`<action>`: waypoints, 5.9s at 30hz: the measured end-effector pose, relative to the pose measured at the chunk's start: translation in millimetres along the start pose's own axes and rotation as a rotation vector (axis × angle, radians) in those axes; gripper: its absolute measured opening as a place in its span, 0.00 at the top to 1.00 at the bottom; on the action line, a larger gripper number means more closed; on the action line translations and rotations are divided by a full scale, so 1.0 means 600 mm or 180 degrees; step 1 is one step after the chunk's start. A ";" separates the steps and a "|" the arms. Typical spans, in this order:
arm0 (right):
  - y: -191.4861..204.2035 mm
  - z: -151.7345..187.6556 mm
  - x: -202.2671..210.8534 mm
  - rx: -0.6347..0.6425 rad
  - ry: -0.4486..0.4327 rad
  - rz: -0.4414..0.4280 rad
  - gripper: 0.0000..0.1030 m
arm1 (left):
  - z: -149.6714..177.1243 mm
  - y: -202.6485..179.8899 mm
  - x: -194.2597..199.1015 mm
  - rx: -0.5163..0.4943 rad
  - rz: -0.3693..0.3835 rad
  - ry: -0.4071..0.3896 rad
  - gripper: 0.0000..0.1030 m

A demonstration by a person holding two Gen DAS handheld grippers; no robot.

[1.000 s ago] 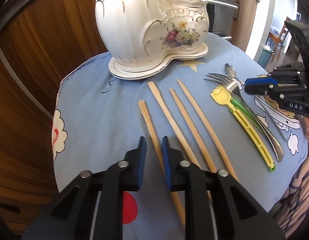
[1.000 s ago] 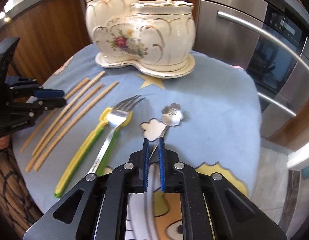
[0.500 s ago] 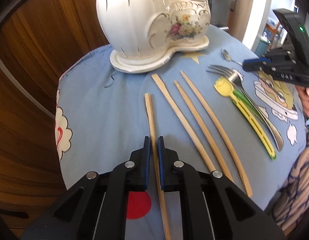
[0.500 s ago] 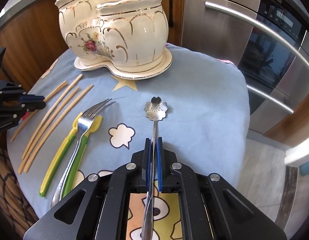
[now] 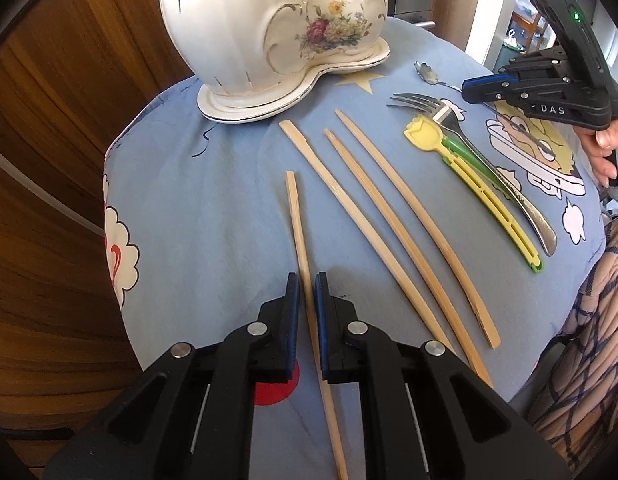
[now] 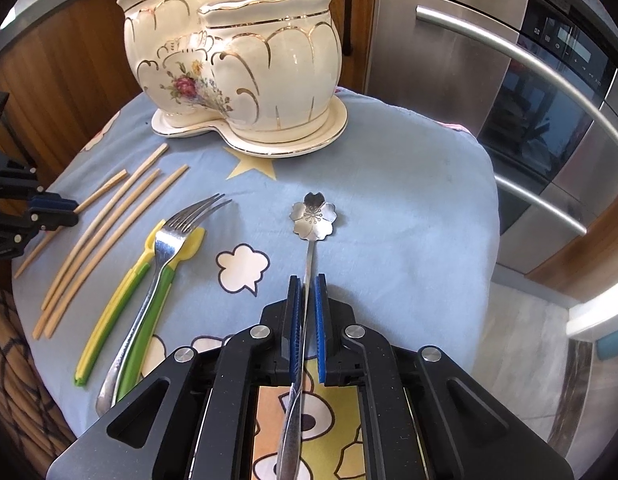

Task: Organize utensils
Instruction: 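Carry chopstick above larger pot with left while right carries spoon to smaller pot, then release chopstick into larger pot with left while right releases spoon into smaller pot, then move both open tools back down toward the remaining utensils on the cloth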

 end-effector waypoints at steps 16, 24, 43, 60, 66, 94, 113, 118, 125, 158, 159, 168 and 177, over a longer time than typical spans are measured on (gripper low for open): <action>-0.006 -0.003 -0.002 -0.0058 0.0014 0.0009 0.96 | -0.004 0.030 -0.003 -0.0008 -0.0037 0.0036 0.93; -0.008 -0.009 -0.007 -0.0044 0.0024 -0.0023 0.96 | -0.012 0.021 -0.003 -0.0167 -0.0087 0.0148 0.93; -0.032 -0.043 0.132 -0.0439 -0.1035 -0.0044 0.96 | -0.060 0.087 0.184 0.0834 0.0519 -0.1604 0.96; -0.028 -0.162 0.178 -0.0898 -0.2240 -0.0196 0.96 | -0.190 0.069 0.236 0.1533 0.0960 -0.2714 0.96; -0.042 -0.196 0.173 -0.0942 -0.2513 -0.0009 0.96 | -0.236 0.079 0.231 0.1713 0.1029 -0.2962 0.96; -0.054 -0.268 0.092 -0.0664 -0.2514 0.0787 0.96 | -0.279 0.066 0.168 0.1711 0.0550 -0.3325 0.96; -0.037 -0.218 0.067 -0.0499 -0.1996 0.0834 0.96 | -0.257 0.037 0.115 0.1411 0.0178 -0.2560 0.96; -0.034 -0.219 0.058 -0.0497 -0.1932 0.0803 0.96 | -0.261 0.036 0.113 0.1361 0.0142 -0.2483 0.96; -0.041 -0.221 0.057 -0.0536 -0.1898 0.0804 0.96 | -0.264 0.037 0.106 0.1341 0.0104 -0.2420 0.93; -0.035 -0.132 0.120 -0.0766 -0.1739 0.0463 0.69 | -0.139 0.056 0.152 0.1354 0.0052 -0.2189 0.35; -0.033 -0.128 0.120 -0.0758 -0.1720 0.0453 0.69 | -0.133 0.054 0.151 0.1332 0.0043 -0.2166 0.35; -0.008 -0.081 0.105 -0.0671 -0.1392 0.0233 0.69 | -0.090 0.038 0.105 0.1186 0.0091 -0.1711 0.41; 0.040 -0.039 0.068 -0.0487 -0.0965 -0.0078 0.69 | -0.066 0.019 0.031 0.0969 0.0114 -0.1176 0.47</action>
Point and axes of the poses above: each gripper's, at about its wrist camera, not at the fingertips, and x roughly against the way its jaws point, y to its left, z to its underside, the point moved 2 cm from there along -x, roughly the way its jaws point, and after that the axes turned 15 degrees about x, right-handed, at the moved point
